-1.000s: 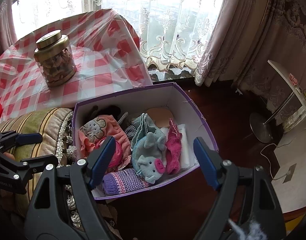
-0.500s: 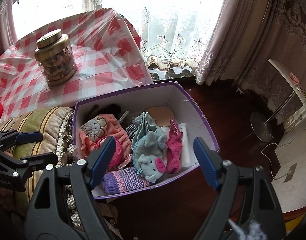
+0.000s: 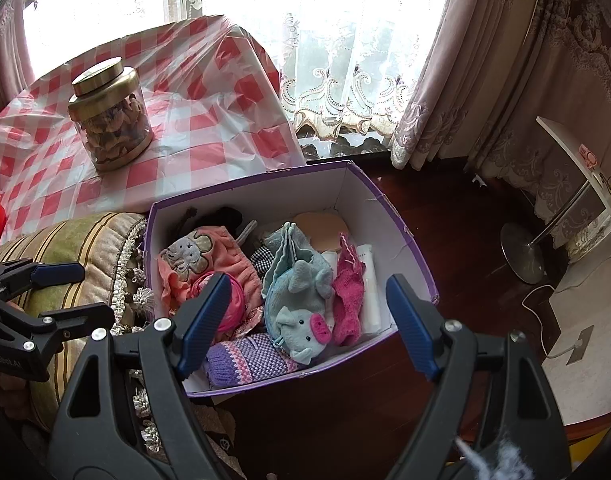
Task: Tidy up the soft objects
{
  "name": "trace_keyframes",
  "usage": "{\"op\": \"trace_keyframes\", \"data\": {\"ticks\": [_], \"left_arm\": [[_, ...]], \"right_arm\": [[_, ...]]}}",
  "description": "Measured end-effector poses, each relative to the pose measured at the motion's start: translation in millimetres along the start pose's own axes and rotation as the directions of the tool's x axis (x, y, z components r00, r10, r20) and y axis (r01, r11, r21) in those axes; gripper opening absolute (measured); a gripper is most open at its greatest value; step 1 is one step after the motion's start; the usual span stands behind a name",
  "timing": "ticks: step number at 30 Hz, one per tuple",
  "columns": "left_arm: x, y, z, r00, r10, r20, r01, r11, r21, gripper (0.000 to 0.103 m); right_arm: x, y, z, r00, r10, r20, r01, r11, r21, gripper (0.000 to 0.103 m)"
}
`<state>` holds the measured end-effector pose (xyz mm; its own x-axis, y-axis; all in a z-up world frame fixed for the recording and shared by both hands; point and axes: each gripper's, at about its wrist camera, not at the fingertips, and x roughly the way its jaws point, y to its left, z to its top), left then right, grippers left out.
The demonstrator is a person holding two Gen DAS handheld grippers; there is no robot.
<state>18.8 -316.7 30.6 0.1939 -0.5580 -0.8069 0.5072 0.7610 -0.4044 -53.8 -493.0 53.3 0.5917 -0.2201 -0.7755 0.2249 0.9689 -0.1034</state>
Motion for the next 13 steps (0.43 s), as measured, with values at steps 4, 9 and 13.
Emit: {"op": "trace_keyframes", "data": {"ticks": [4, 9, 13], "left_arm": [[-0.1, 0.2, 0.0, 1.000, 0.000, 0.000, 0.000, 1.000, 0.001, 0.093], [1.2, -0.5, 2.0, 1.000, -0.004, 0.001, 0.004, 1.000, -0.007, 0.097], [5.7, -4.8, 7.9, 1.000, -0.010, -0.001, 0.010, 1.000, -0.005, 0.101]], "right_arm": [[1.3, 0.3, -1.7, 1.000, 0.001, -0.004, -0.001, 1.000, 0.003, 0.082], [1.4, -0.1, -1.9, 1.000, 0.001, -0.007, -0.001, 1.000, 0.003, 0.082], [1.6, 0.4, -2.1, 1.000, 0.005, -0.010, -0.005, 1.000, 0.007, 0.082]]}}
